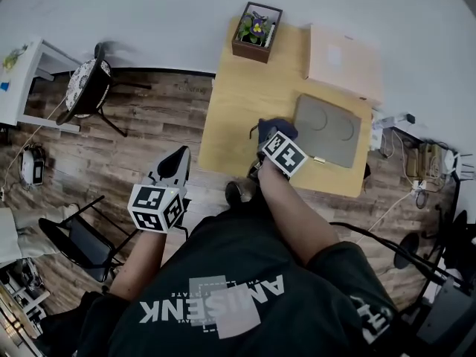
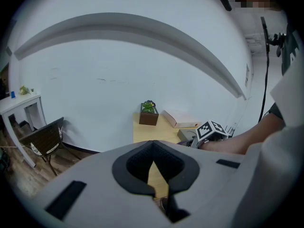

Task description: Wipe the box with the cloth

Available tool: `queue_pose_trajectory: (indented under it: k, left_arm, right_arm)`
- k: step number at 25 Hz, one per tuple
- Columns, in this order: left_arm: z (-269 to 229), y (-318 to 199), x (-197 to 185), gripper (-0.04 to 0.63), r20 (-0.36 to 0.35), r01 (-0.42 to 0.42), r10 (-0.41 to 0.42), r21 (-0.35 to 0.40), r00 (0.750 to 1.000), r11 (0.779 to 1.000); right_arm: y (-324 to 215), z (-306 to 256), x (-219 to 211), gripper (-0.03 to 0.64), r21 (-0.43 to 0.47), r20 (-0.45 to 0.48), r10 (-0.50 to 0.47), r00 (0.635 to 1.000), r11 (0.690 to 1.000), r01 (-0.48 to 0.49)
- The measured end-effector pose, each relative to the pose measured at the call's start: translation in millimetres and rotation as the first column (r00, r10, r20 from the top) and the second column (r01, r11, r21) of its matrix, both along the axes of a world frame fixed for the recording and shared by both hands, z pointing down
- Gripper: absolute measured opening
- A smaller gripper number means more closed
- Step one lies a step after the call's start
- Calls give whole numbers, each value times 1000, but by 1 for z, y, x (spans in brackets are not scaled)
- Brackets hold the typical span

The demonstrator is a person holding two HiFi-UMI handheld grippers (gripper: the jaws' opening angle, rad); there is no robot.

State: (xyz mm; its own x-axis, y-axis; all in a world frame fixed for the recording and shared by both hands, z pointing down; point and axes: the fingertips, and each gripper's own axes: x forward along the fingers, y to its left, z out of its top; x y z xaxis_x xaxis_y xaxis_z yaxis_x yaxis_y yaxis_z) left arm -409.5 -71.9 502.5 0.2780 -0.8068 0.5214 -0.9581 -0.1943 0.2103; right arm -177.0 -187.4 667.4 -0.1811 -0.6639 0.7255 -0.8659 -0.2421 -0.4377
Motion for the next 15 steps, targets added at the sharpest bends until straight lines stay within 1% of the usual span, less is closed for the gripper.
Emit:
queue_pose_trajectory:
  k: [3,8,15]
  left_arm:
    - [-1,-3,-3,2,11,14,-14,-4,1000,1000]
    - [-1,-9,-4,2,42,27,-26,-8,999,1000]
    - [1,-18,-8,2,30,68,-67,-32,997,997]
  right_arm:
    - [-14,0,1,81,-8,15,40,999,999,-40]
    - [-42,0,5,81,-4,20,74,997,997,-74]
    - [-81,-7,7,81,2,10,94,996,996,-94]
